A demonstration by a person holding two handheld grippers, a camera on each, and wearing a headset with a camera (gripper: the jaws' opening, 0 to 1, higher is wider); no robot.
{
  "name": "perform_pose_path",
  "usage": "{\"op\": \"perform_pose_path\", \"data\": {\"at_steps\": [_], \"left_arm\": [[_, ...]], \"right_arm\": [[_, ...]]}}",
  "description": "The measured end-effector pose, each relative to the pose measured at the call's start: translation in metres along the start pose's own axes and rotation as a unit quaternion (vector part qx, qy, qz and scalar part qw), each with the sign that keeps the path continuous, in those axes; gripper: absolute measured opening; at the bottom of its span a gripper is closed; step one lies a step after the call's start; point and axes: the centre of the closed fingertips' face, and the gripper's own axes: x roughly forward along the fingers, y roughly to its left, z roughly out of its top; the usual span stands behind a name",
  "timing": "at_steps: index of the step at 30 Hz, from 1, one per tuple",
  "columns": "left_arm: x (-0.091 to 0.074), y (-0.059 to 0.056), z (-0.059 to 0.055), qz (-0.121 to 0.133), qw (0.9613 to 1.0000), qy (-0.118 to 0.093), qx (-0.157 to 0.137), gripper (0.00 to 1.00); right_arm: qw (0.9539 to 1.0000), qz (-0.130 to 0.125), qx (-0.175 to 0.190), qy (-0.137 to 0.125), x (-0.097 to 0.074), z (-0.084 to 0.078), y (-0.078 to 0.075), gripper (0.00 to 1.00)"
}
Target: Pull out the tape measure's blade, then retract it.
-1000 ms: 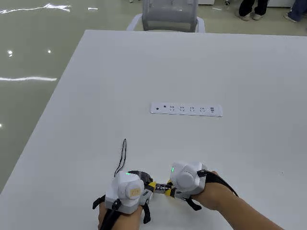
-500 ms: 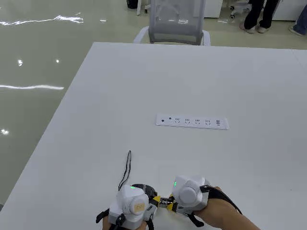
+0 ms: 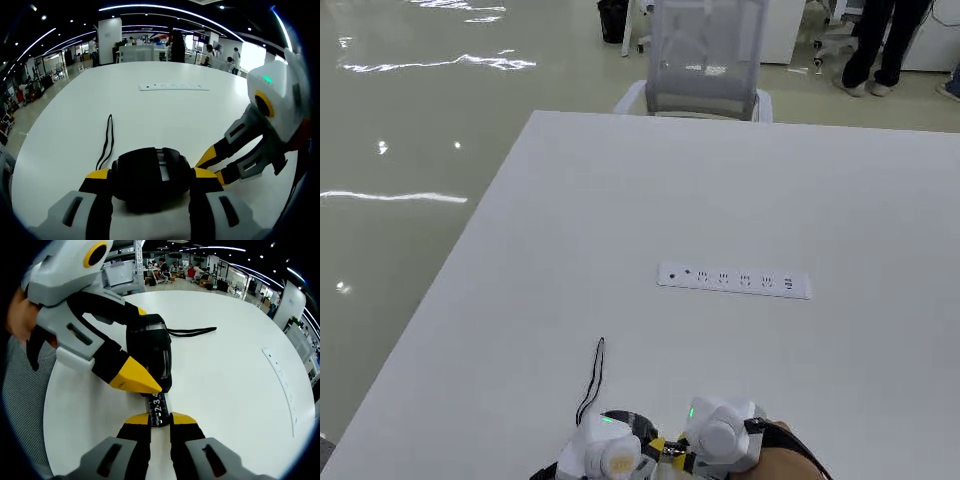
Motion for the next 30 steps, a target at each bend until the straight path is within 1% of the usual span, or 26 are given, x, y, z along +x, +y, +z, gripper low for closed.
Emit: {"op": "perform_pose_path", "data": {"at_steps": [15,20,30], "left_arm": [[0.001,0.001,0.0,0.001,1.0,0.0,0.0,0.58],[0.001,0.0,0.0,-0.001,1.0,0.0,0.001,0.58],[0.001,0.001,0.0,-0.001,1.0,0.0,-0.002,0.58]], "right_arm": [[0.9999,0.004,0.002,-0.01,0.005,0.006,0.0,0.13],[0.9998,0.004,0.01,-0.017,0.005,0.008,0.002,0.13],[0.9996,0.008,0.005,-0.026,0.009,0.012,0.002,0.13]]}}
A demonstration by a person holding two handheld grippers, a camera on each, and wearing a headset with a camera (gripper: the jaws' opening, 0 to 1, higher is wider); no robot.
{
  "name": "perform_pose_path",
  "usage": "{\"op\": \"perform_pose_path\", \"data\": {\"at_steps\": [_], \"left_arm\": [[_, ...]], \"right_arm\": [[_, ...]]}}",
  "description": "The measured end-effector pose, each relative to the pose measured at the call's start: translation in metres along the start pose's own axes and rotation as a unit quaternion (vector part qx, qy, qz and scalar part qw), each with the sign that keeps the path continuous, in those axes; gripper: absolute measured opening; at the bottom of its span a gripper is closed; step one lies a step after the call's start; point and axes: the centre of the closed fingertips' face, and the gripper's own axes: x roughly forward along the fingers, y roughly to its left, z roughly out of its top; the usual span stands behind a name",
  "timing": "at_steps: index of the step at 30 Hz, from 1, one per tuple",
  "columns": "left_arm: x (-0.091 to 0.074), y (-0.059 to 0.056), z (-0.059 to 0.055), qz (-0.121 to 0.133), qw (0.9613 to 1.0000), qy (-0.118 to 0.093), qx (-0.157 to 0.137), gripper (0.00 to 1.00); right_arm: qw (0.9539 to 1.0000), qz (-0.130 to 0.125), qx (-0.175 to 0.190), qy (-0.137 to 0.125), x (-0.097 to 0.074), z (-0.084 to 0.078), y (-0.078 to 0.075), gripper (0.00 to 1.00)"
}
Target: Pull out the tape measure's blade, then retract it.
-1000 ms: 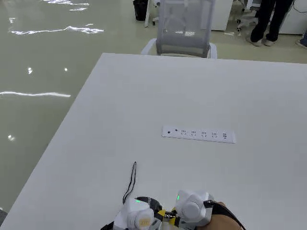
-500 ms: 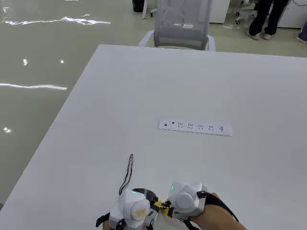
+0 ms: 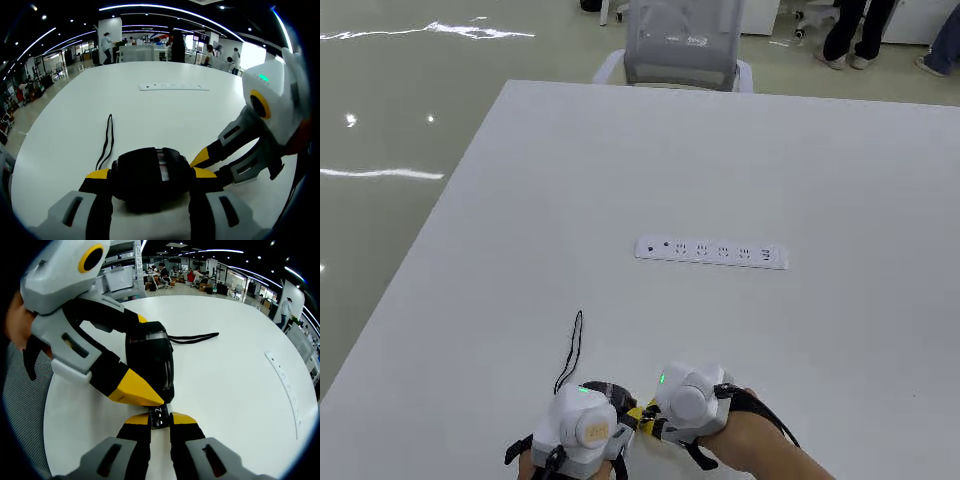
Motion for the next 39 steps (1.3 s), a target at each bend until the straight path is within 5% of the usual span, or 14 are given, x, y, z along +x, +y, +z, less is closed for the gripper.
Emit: {"op": "perform_pose_path", "data": {"at_steps": [12,22,39], "left_arm": [[-0.0012,0.0002,0.0005,-0.002,1.0,0.0,-0.001,0.58],[-0.0011,0.0008,0.0009,-0.001,1.0,-0.002,0.001,0.58],[-0.0008,0.0011,0.001,-0.002,1.0,-0.002,-0.005,0.58]], "right_arm": [[1.0,0.003,-0.003,-0.006,0.0018,0.0034,0.0009,0.14],[0.9993,-0.001,-0.002,-0.038,-0.0007,0.0003,0.0008,0.16],[0.9998,-0.001,0.003,-0.017,0.0017,0.0011,-0.0004,0.13]]}}
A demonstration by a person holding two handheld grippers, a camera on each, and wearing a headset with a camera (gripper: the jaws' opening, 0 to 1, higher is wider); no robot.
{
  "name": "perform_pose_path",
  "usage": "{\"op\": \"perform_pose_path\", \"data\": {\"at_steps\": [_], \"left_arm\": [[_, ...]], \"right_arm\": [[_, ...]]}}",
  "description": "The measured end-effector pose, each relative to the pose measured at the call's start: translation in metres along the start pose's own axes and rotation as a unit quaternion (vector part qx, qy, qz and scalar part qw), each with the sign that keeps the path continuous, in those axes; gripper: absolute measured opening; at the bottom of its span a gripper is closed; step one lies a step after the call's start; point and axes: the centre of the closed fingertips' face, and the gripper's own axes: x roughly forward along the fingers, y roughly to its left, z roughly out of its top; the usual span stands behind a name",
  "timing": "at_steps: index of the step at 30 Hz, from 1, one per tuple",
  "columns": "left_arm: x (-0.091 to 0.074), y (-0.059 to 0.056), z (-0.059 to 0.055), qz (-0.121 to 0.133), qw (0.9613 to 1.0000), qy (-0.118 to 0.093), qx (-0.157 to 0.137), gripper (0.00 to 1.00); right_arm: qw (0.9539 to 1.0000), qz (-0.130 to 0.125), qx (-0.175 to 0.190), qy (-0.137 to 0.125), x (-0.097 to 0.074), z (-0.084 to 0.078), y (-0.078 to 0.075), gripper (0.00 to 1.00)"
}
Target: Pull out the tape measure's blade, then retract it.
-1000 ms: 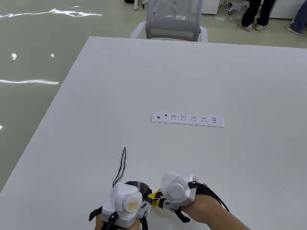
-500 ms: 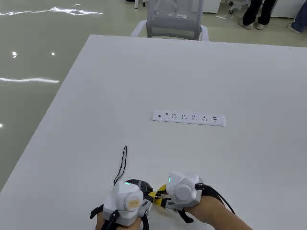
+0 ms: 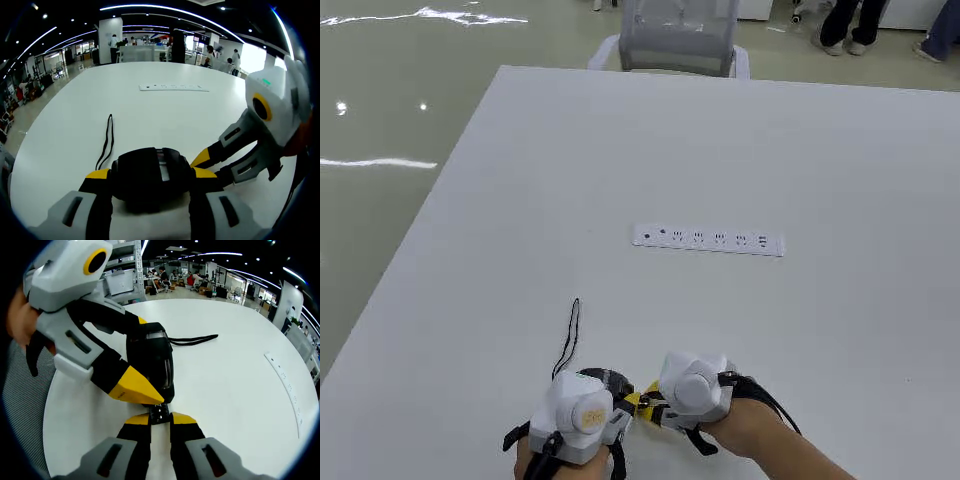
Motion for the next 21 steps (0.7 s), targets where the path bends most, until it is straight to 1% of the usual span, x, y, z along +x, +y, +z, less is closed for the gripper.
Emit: {"op": "perform_pose_path", "data": {"at_steps": [4,9,21], "left_arm": [[0.0,0.0005,-0.0004,-0.002,1.0,0.0,0.001,0.58],[0.0002,0.0008,-0.0005,-0.005,1.0,-0.006,0.005,0.58],[-0.0006,-0.0001,0.0005,-0.008,1.0,-0.003,0.004,0.58]], "right_arm": [[1.0,0.004,0.001,-0.003,0.0003,0.0016,0.0014,0.12],[1.0,0.007,-0.002,-0.004,0.0006,0.0028,0.0024,0.12],[0.9999,0.009,-0.008,-0.007,0.0026,0.0059,0.0026,0.12]]}}
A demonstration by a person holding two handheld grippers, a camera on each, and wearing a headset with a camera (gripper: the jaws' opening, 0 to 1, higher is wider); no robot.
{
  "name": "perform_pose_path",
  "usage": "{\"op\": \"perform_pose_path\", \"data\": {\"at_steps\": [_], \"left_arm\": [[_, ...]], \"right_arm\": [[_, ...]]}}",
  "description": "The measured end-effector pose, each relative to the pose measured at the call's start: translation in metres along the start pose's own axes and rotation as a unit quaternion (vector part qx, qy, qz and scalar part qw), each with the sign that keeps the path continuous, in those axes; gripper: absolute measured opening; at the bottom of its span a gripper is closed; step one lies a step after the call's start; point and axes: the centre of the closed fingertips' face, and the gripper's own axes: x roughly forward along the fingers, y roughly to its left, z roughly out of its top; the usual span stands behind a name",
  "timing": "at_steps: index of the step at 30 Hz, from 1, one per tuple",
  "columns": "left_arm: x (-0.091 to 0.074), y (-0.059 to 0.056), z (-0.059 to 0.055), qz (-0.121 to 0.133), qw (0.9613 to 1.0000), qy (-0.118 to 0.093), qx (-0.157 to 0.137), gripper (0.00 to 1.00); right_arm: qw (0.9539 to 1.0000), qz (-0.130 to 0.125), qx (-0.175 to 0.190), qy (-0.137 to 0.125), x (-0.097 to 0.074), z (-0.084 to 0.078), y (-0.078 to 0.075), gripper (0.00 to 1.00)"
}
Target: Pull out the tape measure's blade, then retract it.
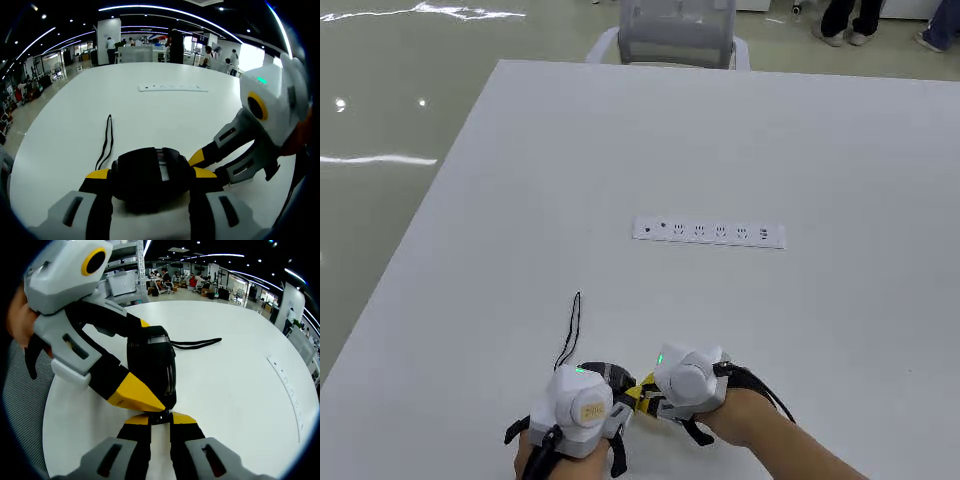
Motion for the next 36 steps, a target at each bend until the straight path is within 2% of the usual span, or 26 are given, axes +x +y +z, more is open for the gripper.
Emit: {"op": "perform_pose_path", "data": {"at_steps": [10,16,22,28,30,31,34,36], "left_arm": [[0.0,0.0,-0.001,-0.001,1.0,0.001,0.0,0.58],[0.0,-0.001,-0.001,-0.003,1.0,0.003,0.008,0.58],[0.001,-0.001,-0.002,-0.004,0.9999,0.004,0.008,0.58],[0.001,0.0,-0.001,0.001,1.0,-0.001,0.005,0.59],[0.0,0.0,0.0,0.002,1.0,0.0,0.002,0.6],[0.0,0.0,0.0,0.002,1.0,0.001,0.001,0.6],[-0.001,0.002,0.003,-0.008,0.9998,-0.005,-0.017,0.61],[0.0,0.001,0.001,-0.015,0.9999,0.002,-0.003,0.61]], "right_arm": [[1.0,0.001,-0.002,0.0,-0.001,0.001,0.001,0.12],[0.9998,0.009,-0.013,0.013,0.001,0.002,0.001,0.12],[0.9998,0.009,-0.013,0.015,0.0,0.002,0.002,0.12],[0.9999,-0.003,-0.005,0.01,0.0,0.0,0.0,0.14],[0.9998,-0.01,-0.016,0.001,-0.001,0.001,-0.001,0.15],[0.9995,-0.02,-0.022,-0.001,-0.002,0.001,-0.004,0.18],[0.9993,-0.034,-0.002,-0.018,-0.008,0.003,-0.008,0.4],[0.9991,-0.038,-0.006,-0.02,-0.011,0.002,-0.01,0.46]]}}
